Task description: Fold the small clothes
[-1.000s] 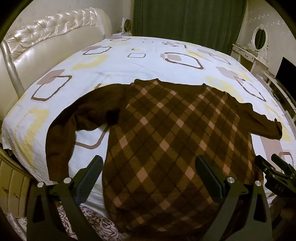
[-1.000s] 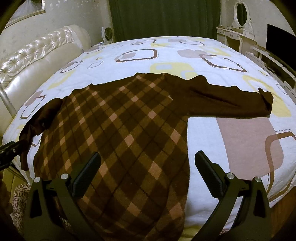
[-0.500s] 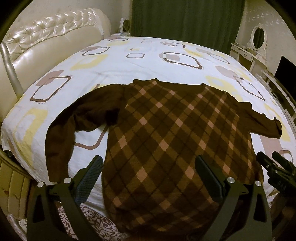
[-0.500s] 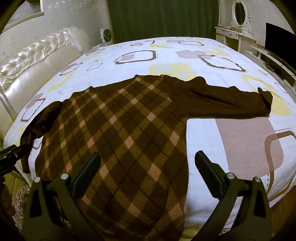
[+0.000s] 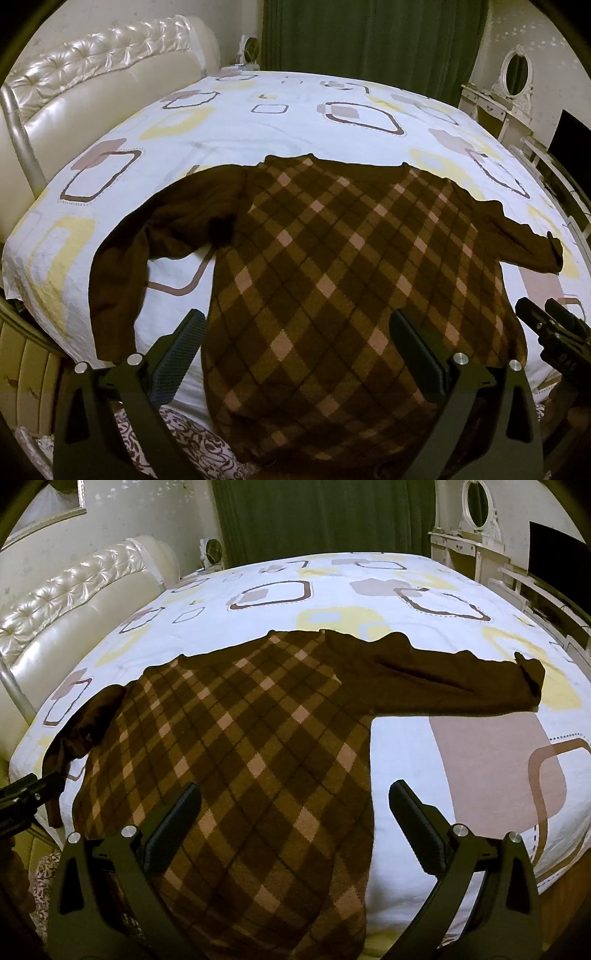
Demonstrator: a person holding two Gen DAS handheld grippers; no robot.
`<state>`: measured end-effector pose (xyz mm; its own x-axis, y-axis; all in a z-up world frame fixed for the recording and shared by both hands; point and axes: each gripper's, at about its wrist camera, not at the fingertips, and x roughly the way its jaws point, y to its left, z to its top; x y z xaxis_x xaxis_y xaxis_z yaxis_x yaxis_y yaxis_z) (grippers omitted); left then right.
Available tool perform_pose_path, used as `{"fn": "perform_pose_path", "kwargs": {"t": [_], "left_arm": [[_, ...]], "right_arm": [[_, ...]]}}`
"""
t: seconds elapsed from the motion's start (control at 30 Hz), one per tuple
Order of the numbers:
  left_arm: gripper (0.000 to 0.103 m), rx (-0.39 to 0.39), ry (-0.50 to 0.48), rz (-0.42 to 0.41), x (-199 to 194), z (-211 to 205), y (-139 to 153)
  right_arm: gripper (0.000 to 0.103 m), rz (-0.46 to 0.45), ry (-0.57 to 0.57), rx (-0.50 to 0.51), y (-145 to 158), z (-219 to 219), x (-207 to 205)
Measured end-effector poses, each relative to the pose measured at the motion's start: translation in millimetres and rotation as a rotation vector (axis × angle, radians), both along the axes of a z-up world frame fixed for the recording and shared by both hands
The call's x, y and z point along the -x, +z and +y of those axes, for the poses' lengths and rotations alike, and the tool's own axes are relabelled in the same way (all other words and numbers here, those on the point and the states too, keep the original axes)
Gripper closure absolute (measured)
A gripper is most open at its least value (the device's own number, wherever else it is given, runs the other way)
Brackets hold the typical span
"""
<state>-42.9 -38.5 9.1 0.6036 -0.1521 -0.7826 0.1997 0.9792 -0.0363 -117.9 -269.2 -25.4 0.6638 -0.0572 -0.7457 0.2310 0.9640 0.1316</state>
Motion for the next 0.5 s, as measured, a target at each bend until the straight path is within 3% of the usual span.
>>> {"fn": "perform_pose_path", "kwargs": {"t": [0.17,0.33,0.5], "left_arm": [[0.004,0.0,0.003,0.012,-1.6,2.3,-4.1],[0.004,-0.008,-0.001,0.012,-6.0,4.6,-7.2],[0.004,-0.007,0.013,0.023,-16.2,10.3,-13.1]], "right_arm": [[0.002,0.014,-0.004,-0.018,-0.1,-10.2,-2.3],[0.002,-0.018,-0.034,-0.028,19.1,-50.2,-5.8],[0.003,-0.057,-0.191,0.069,50.1,-154.6,-17.9]]}}
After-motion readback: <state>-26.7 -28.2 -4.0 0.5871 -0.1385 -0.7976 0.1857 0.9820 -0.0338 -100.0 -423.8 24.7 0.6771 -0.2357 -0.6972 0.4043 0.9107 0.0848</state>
